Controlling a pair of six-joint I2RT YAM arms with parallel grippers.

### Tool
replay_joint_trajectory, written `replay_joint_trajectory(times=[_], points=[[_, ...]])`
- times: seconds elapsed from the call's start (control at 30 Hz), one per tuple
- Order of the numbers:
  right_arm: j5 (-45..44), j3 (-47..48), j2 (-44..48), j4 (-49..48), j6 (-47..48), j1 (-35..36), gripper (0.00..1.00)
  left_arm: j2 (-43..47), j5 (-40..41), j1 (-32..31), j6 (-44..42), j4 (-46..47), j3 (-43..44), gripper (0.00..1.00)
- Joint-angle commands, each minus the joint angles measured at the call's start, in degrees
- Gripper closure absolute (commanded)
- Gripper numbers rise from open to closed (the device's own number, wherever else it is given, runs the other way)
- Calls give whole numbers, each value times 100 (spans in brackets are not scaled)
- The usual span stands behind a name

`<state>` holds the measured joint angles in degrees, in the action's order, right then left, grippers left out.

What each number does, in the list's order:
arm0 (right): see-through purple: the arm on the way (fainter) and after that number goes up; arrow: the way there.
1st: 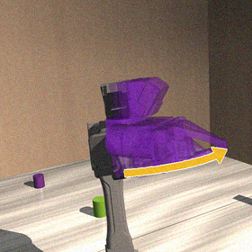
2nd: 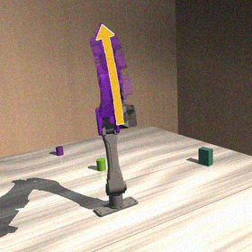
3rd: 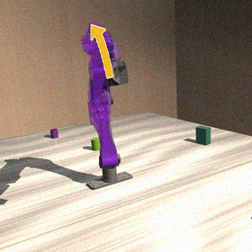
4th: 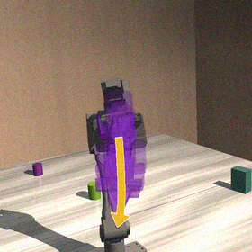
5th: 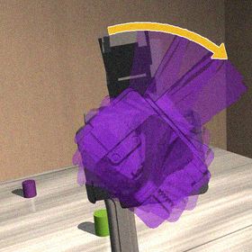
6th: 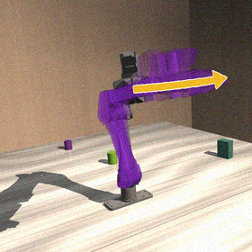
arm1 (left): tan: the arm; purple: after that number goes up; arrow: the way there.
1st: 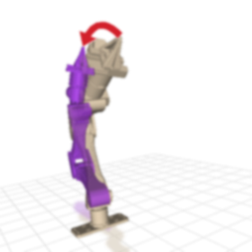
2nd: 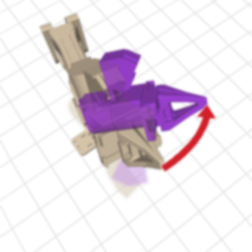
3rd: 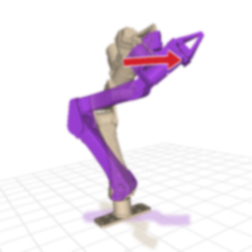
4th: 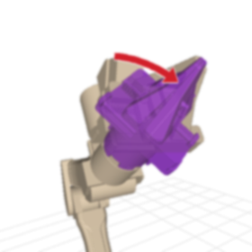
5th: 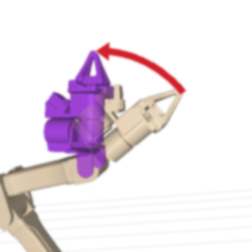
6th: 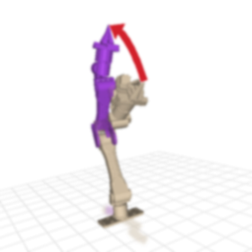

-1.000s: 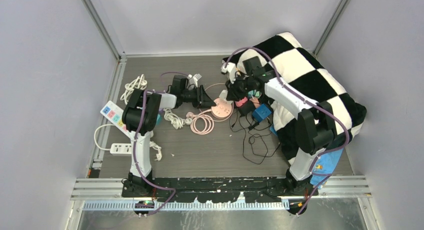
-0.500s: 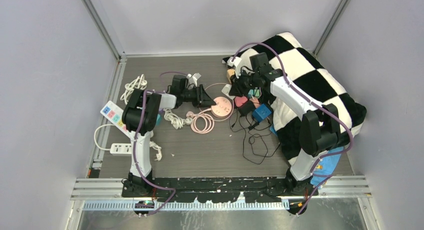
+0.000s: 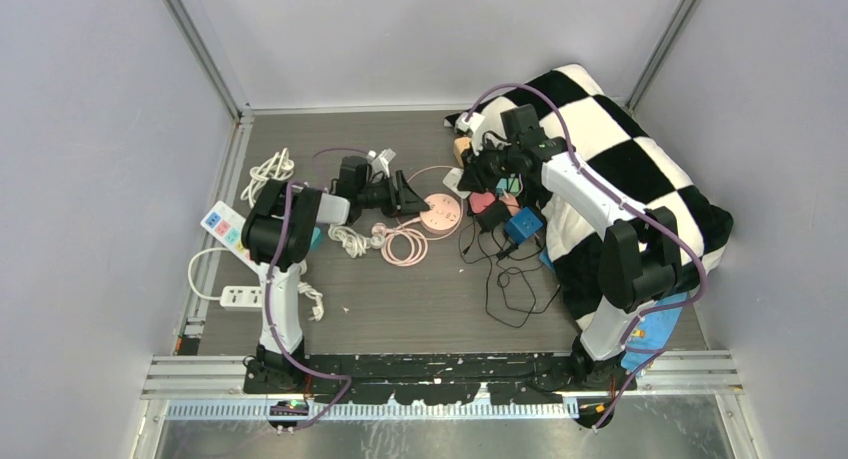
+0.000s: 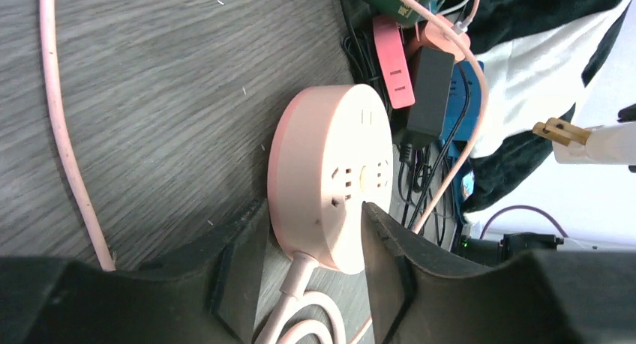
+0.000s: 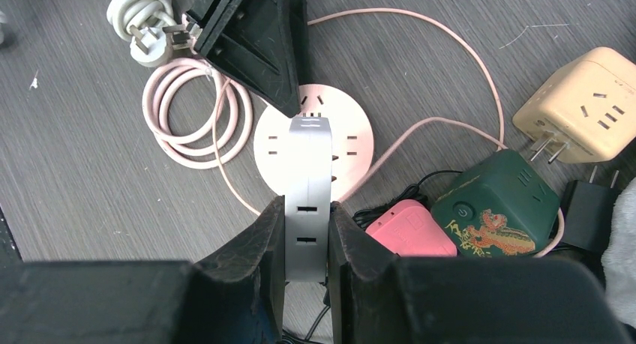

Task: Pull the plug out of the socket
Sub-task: Place the plug at the center of the board.

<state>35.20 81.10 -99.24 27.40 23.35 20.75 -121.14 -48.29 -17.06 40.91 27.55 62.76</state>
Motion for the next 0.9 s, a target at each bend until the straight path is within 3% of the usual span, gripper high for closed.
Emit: replay_joint_trajectory(times=[0.0,0.23,0.67,0.87], points=[[162,-14,143,-244,-94,-57,99,388,290,71,-137,535,-211,44],[171,-23,201,-237,-88,-168,99,717,357,71,-108,959,-529,19],[-467,-218,522,-377,17,-586,99,1456,783,71,-373,1834,-1274,12],[-1316,-368,523,-605,69,-693,92,1669,988,71,-548,1802,-1422,11]])
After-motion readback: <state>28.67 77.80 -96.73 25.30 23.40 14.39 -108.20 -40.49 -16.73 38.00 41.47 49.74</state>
